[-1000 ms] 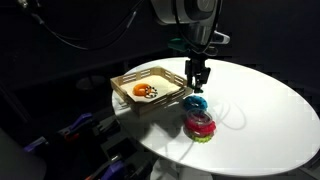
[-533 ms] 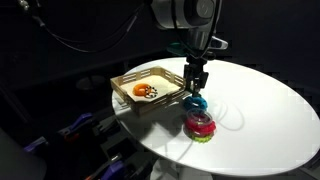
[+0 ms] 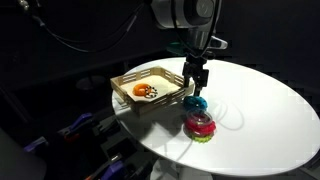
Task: Remove the green ring from the crate and put it on the right side of the table
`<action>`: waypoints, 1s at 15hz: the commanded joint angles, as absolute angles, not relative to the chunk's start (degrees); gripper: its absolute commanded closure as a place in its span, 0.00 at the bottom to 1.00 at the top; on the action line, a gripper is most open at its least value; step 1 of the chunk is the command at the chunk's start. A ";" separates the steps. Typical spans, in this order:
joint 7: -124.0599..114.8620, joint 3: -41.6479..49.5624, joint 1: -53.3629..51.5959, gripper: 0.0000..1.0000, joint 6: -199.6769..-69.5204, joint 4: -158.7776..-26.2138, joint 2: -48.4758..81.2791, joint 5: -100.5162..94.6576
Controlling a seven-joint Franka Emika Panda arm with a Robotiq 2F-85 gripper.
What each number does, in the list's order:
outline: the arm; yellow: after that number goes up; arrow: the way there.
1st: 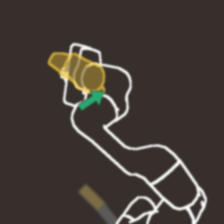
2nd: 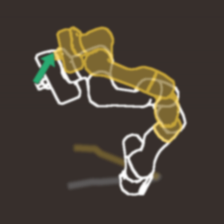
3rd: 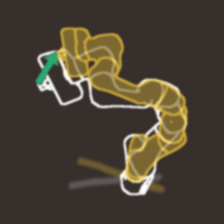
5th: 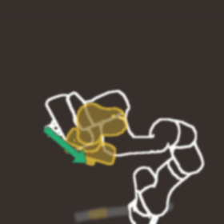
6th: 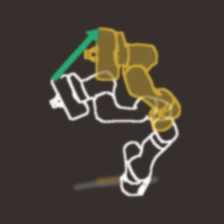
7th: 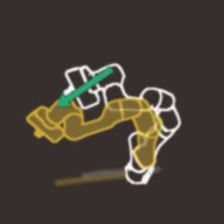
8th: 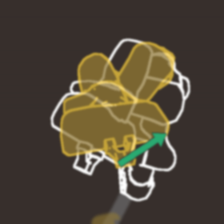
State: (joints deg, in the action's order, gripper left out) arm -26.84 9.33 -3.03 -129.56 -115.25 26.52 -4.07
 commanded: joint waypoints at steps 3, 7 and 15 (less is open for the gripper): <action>-25.31 8.23 -2.41 0.00 -125.91 -115.08 23.24 -3.31; -21.33 6.30 -1.66 0.00 -121.24 -115.14 19.65 -1.40; -11.05 3.15 -1.08 0.00 -108.67 -115.34 10.33 3.62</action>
